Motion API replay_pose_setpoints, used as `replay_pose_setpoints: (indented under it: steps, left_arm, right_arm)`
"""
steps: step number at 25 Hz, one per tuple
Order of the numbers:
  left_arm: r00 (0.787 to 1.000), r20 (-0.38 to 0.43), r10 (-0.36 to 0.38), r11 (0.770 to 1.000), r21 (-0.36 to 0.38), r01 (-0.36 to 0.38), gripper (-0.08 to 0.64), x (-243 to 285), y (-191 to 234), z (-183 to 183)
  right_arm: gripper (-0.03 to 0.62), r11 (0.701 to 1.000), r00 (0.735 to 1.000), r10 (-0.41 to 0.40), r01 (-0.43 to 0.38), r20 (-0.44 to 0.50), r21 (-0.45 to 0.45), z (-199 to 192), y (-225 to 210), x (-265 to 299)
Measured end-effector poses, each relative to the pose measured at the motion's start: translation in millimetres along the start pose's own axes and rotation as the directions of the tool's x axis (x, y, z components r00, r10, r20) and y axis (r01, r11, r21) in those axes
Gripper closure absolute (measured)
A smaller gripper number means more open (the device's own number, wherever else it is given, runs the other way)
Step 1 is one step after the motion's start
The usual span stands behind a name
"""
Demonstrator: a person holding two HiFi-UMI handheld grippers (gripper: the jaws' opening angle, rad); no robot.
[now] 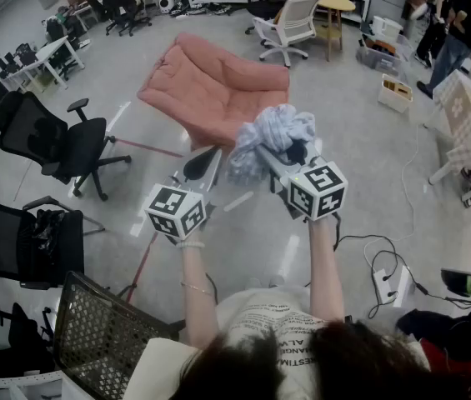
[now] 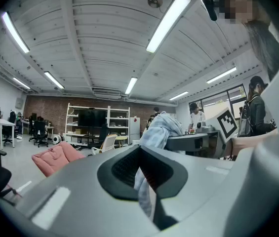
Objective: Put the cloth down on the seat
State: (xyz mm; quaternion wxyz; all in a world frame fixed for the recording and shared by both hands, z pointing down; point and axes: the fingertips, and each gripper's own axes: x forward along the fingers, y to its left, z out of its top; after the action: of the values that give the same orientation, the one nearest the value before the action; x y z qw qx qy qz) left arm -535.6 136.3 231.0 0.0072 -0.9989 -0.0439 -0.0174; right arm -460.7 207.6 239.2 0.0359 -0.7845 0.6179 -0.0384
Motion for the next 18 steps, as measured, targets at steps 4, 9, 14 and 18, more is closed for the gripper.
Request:
replay_pose_setpoints:
  steps: [4,9,14,18]
  left_arm:
    - [1.000,0.004,-0.001,1.000,0.000,0.001,0.560,4,-6,1]
    - [1.000,0.003,0.001,1.000,0.003,-0.001,0.560,13,-12,2]
    - [1.000,0.011,0.017,1.000,-0.003,-0.017,0.560,25,-19,4]
    - [0.999,0.028,0.023,1.000,-0.004,-0.023,0.560,32,-30,9]
  right_arm:
    - [0.376,1.000,1.000,-0.004,0.004,-0.006,0.000,-2,-6,-4]
    - [0.376,1.000,1.000,0.001,-0.001,-0.012,0.000,-1,-14,-10]
    - [0.376,1.000,1.000,0.009,-0.010,-0.028,-0.007,1,-27,-20]
    - [0.376,1.000,1.000,0.011,-0.011,-0.027,0.000,5,-39,-29]
